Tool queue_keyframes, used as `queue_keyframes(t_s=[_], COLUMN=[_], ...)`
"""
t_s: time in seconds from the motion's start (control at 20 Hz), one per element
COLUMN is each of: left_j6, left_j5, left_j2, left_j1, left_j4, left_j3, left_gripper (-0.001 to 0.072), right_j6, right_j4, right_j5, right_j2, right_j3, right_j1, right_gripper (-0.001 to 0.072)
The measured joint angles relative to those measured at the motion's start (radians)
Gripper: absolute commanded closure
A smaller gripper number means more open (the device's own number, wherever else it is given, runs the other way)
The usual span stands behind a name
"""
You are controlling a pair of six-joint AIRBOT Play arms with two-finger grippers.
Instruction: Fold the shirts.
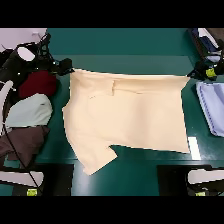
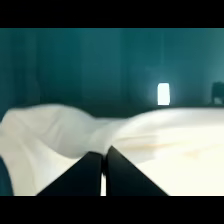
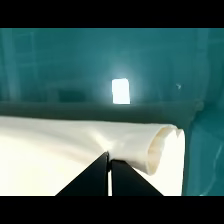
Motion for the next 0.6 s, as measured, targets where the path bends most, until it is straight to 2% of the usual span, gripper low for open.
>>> queue_keyframes(t_s=[0.15,0.3,0.35,0.4,0.45,0.5,0.6], left_j6=[0.000,0.001,0.001,0.000,-0.002,-0.008,-0.010], left_j5=[-0.119,-0.179,-0.189,-0.190,-0.201,-0.208,-0.226], left_j2=[-0.007,-0.010,-0.010,-0.010,-0.010,-0.010,0.000], left_j1=[0.002,0.003,0.003,0.003,0.003,0.004,0.003], left_j4=[0.081,0.125,0.136,0.145,0.156,0.157,0.160], left_j3=[-0.016,-0.082,-0.108,-0.130,-0.148,-0.160,-0.176], left_gripper=[0.0681,0.0678,0.0559,0.0224,0.0154,0.0202,0.0204], right_j6=[-0.014,-0.019,-0.021,-0.022,-0.022,-0.022,-0.023], right_j4=[-0.082,-0.127,-0.136,-0.139,-0.138,-0.133,-0.094], right_j5=[0.003,-0.046,-0.066,-0.085,-0.100,-0.108,-0.113], right_j2=[0.059,0.127,0.145,0.160,0.172,0.179,0.190], right_j3=[-0.093,-0.246,-0.297,-0.338,-0.377,-0.405,-0.438], right_j1=[0.031,0.054,0.061,0.067,0.071,0.072,0.071], right_gripper=[0.0699,0.0698,0.0698,0.0685,0.0538,0.0379,0.0373])
